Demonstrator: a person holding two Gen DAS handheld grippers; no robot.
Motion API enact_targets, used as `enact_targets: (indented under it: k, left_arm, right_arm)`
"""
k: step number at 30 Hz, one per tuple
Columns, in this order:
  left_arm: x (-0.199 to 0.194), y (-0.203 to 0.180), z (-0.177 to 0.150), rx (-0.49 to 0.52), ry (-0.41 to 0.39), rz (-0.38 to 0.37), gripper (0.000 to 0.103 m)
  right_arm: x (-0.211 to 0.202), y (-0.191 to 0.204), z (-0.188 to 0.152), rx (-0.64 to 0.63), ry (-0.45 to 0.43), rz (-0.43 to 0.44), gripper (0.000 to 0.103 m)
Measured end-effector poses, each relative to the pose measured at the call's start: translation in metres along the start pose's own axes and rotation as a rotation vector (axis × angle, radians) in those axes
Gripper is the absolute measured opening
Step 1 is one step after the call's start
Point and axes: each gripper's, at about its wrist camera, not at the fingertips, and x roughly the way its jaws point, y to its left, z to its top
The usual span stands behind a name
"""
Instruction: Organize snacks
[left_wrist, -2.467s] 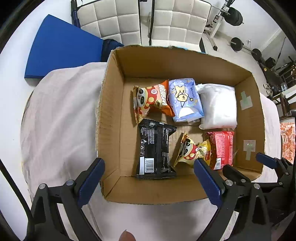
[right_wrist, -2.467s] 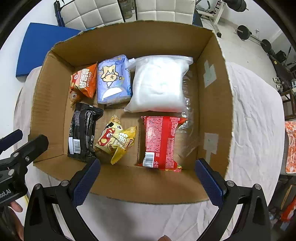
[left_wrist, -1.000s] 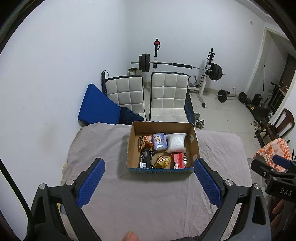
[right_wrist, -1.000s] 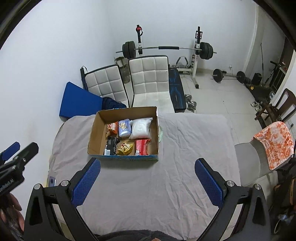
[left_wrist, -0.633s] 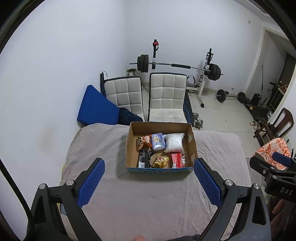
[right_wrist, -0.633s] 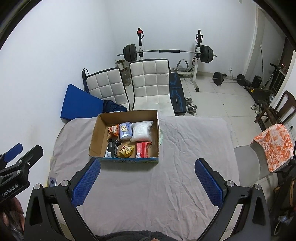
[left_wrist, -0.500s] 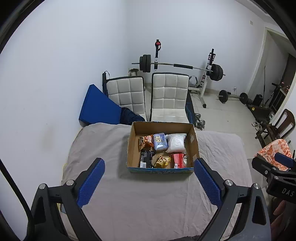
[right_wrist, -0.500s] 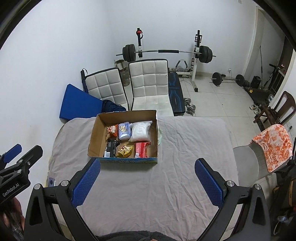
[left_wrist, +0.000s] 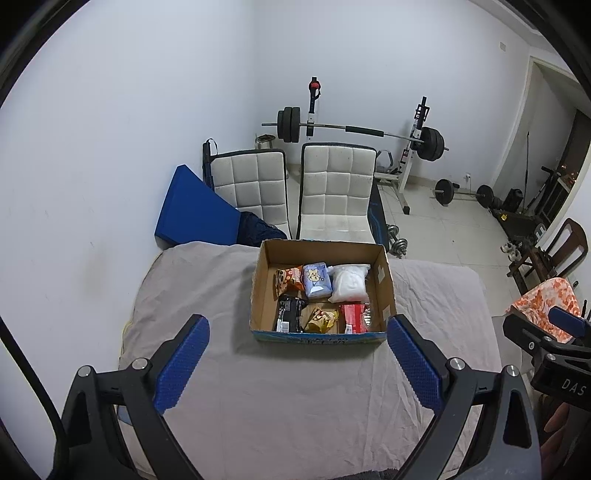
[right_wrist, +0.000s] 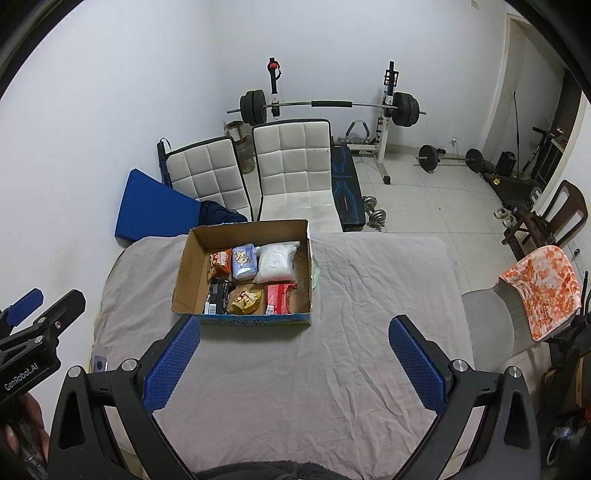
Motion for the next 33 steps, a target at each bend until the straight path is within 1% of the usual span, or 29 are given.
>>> enact_targets:
  k: [4,8,29,33]
  left_arm:
    - [0.0,-0.003,0.0,0.008,-0.01,0.002,0.099]
    - [0.003,-0.005,-0.001,0.012,0.001,-0.004,0.099]
    - [0.008,-0.005,0.001,0.007,-0.003,-0.017,0.099]
    - [0.011,-0.006,-0.001,0.009,0.003,-0.008,0.099]
  right_arm:
    - [-0.003,-0.001,-0.003,0.001,-0.011,-0.019,0.103]
    - [-0.004,-0.003,-0.004,0.005,-0.015,-0.032,0.103]
    - [-0.001,-0.001,-0.003,0.005,-0.012,-0.033,0.103]
    - [-0.001,-0.001,-0.003,0.008,-0.011,-0.034,0.103]
